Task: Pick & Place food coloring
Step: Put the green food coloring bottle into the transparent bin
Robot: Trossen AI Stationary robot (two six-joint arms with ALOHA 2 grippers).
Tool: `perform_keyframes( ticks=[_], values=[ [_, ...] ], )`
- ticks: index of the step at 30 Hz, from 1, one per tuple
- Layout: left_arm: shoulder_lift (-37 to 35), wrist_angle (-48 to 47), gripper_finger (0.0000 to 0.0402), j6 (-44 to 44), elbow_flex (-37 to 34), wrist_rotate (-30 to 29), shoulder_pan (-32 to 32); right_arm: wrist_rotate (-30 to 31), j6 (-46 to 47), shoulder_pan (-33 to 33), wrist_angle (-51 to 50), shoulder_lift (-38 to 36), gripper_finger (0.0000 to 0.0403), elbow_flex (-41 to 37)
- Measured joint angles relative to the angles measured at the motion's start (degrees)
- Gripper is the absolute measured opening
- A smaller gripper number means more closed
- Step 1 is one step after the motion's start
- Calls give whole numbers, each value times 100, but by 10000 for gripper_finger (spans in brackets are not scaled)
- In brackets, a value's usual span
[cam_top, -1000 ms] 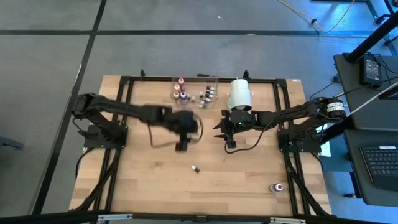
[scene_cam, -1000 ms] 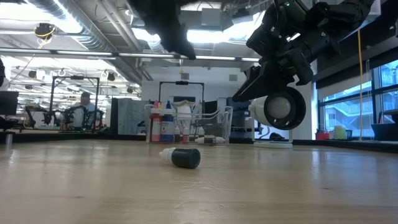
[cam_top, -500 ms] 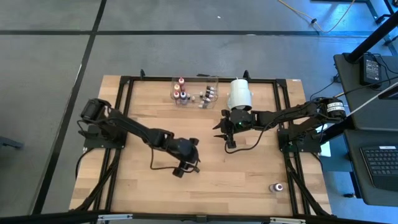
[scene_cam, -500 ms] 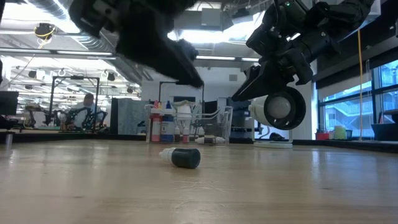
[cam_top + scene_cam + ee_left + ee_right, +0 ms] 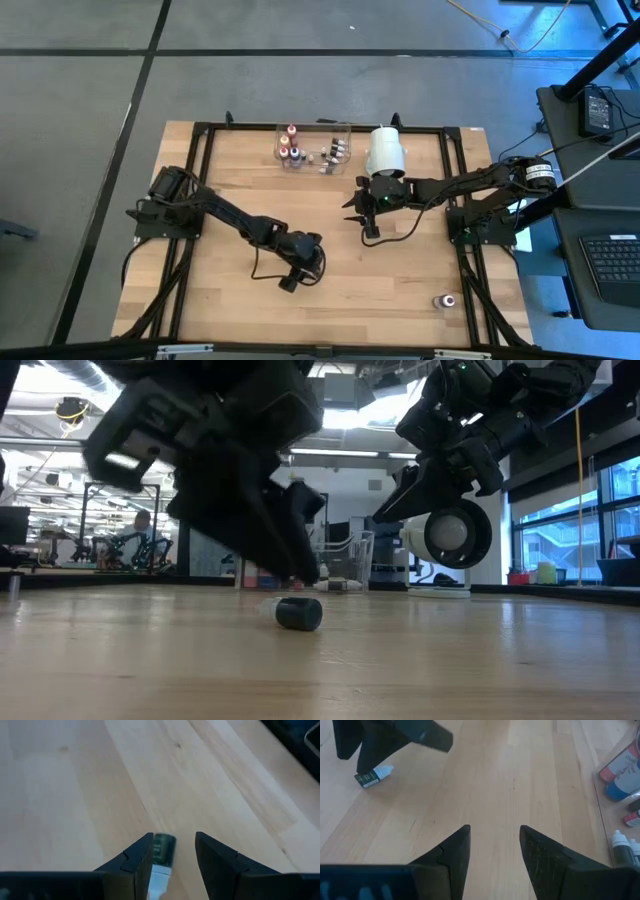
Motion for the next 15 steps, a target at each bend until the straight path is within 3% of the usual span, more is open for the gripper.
perform_keyframes(
  ticks=[15],
  values=[
    [404,18,143,6,11,-68,-26,0,-17,0,2,0,173,0]
  ],
)
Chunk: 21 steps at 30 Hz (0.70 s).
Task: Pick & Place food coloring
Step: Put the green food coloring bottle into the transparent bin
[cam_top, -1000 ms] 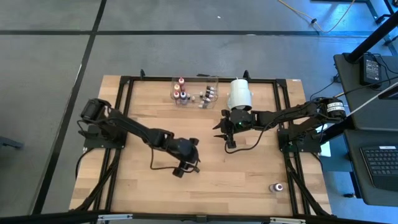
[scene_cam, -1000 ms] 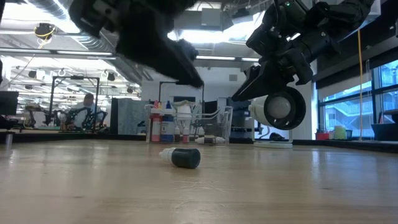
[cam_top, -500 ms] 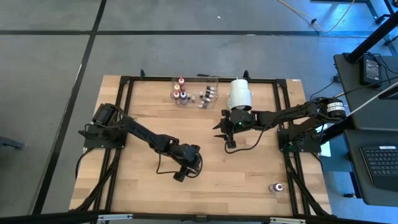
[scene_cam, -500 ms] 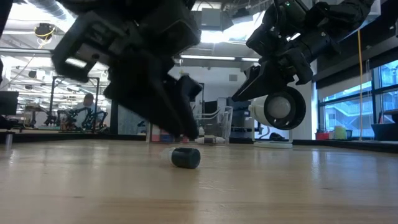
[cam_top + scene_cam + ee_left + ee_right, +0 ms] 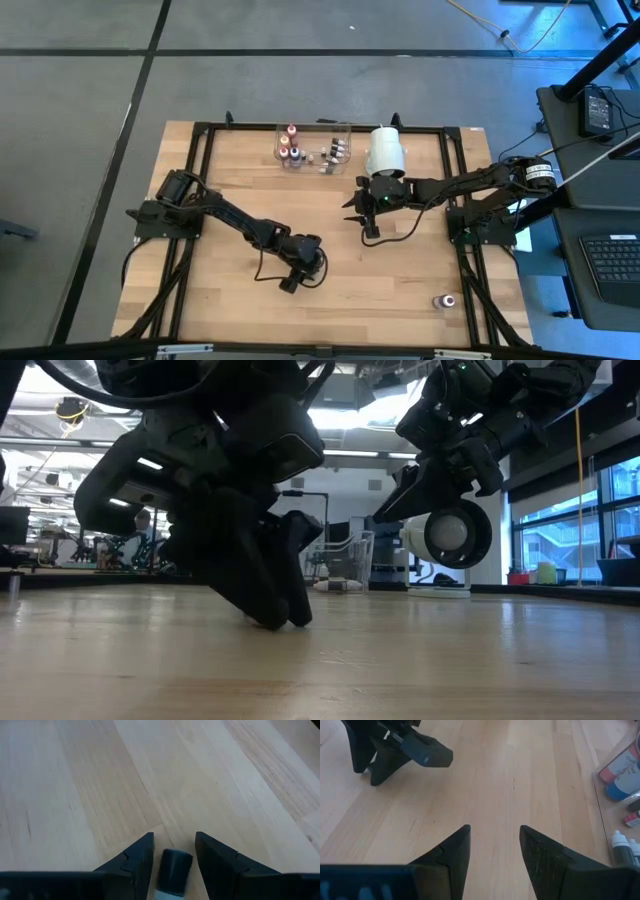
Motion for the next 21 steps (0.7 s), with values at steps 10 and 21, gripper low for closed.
perform_keyframes(
  ticks=[10,21],
  values=[
    [0,-306,143,-210,20,-4,0,0,2,0,-2,0,173,0],
    [-2,-430,143,923,13,-26,-90,0,2,0,-4,0,173,0]
  ],
)
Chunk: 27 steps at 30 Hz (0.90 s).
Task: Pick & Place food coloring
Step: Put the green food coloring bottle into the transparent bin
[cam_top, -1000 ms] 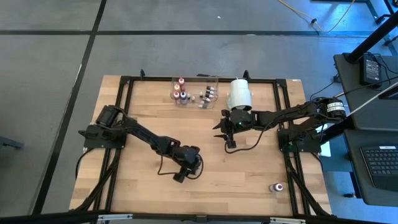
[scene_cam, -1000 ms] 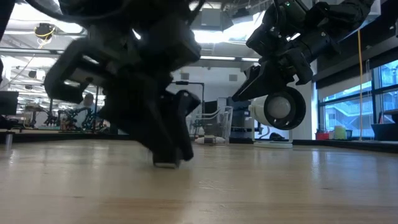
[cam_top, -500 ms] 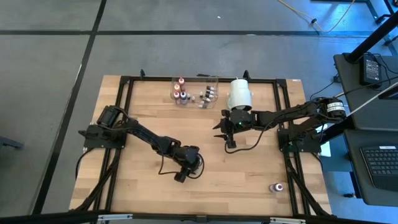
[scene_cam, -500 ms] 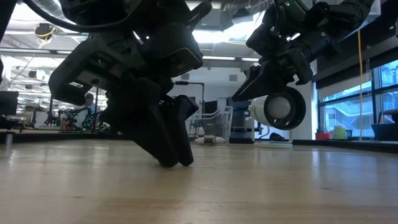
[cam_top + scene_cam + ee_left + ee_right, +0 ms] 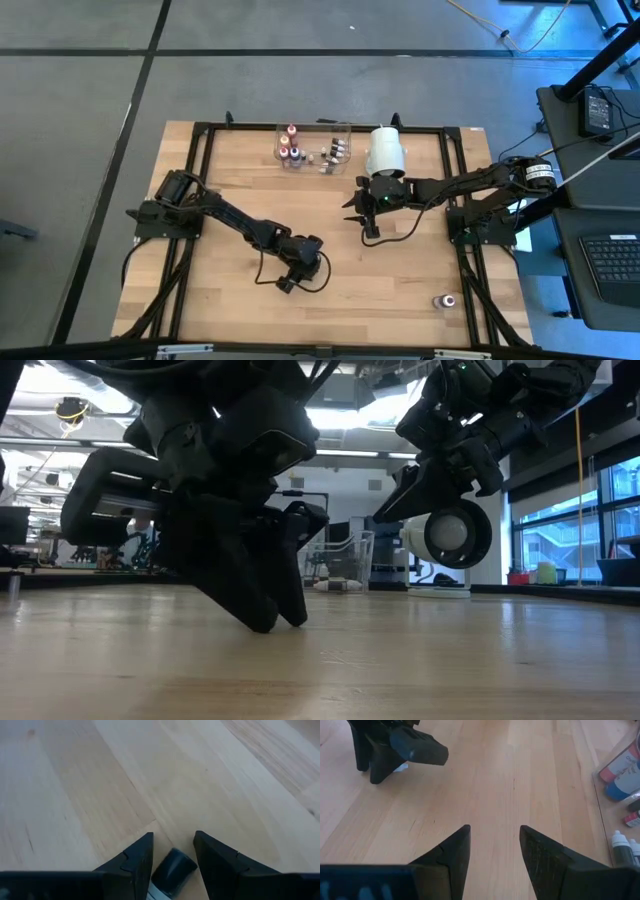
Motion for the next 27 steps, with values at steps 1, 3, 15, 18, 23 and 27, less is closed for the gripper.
perform_keyframes(
  ticks=[1,3,15,18,23,27],
  values=[
    [2,18,143,10,-4,2,0,0,0,0,0,0,173,0],
    [4,35,143,38,-9,23,0,0,0,0,0,0,173,0],
    [9,-31,143,897,-11,77,-22,0,-1,-2,-2,0,173,2],
    [9,-83,143,916,-11,88,-24,0,0,-1,-2,0,173,2],
    [9,-92,143,1077,-11,87,-24,0,0,-1,-2,0,173,2],
    [9,-111,143,1458,-11,105,-1,0,0,0,-2,0,173,2]
  ],
)
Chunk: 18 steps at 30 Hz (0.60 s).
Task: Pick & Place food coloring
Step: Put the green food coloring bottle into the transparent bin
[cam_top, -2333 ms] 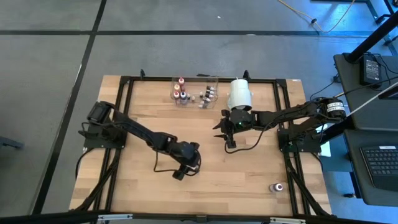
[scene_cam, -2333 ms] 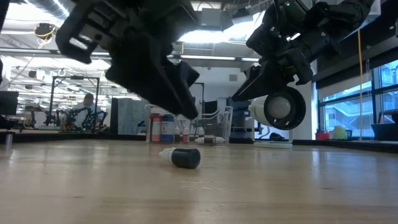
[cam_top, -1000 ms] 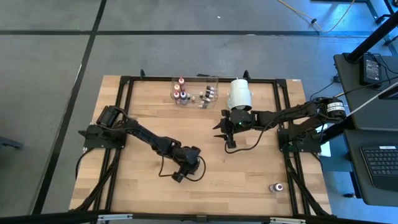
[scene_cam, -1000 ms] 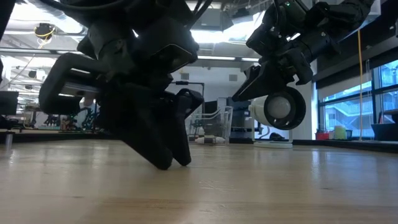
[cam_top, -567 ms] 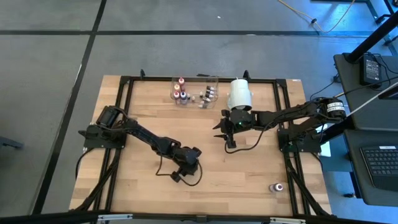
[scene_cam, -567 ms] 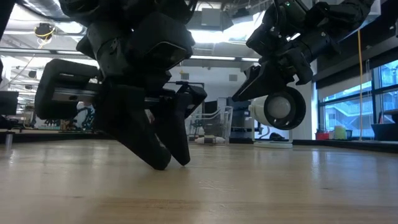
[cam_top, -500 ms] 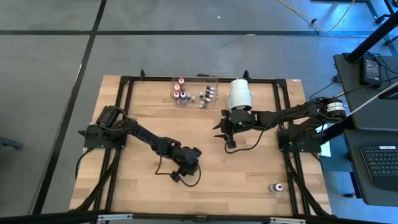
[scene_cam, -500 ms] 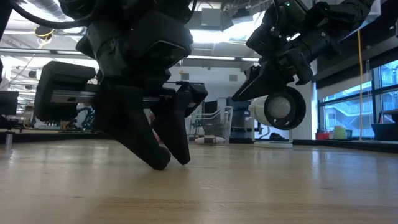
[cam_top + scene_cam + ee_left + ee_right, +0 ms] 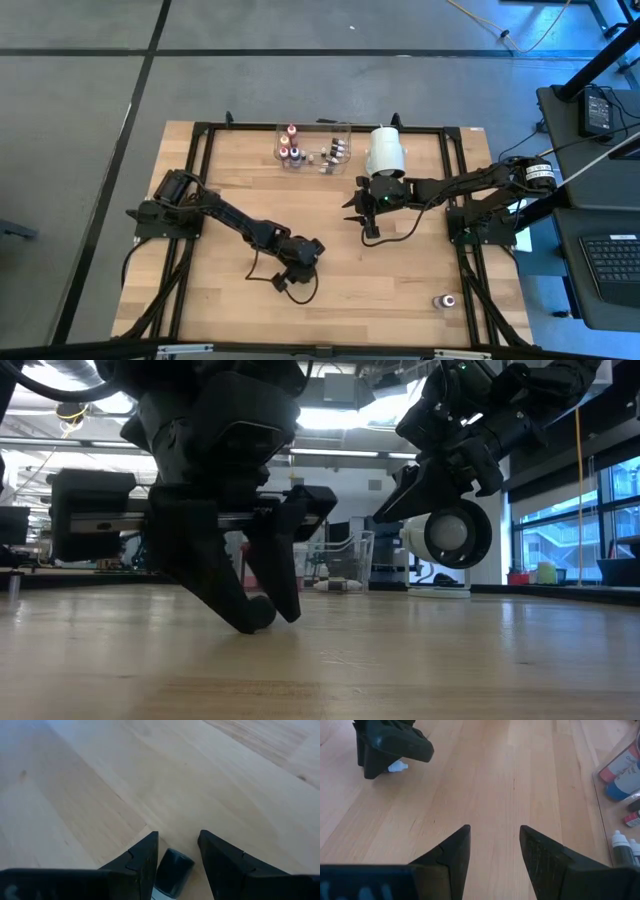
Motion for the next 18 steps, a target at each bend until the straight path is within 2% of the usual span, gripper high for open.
perform_keyframes(
  ticks=[7,13,18],
  values=[
    [2,-2,143,120,0,113,119,0,0,0,0,0,173,0],
    [7,-13,143,232,-17,586,327,0,26,0,-2,0,173,0],
    [7,526,143,496,-321,760,443,0,28,0,-4,0,173,2]
  ],
)
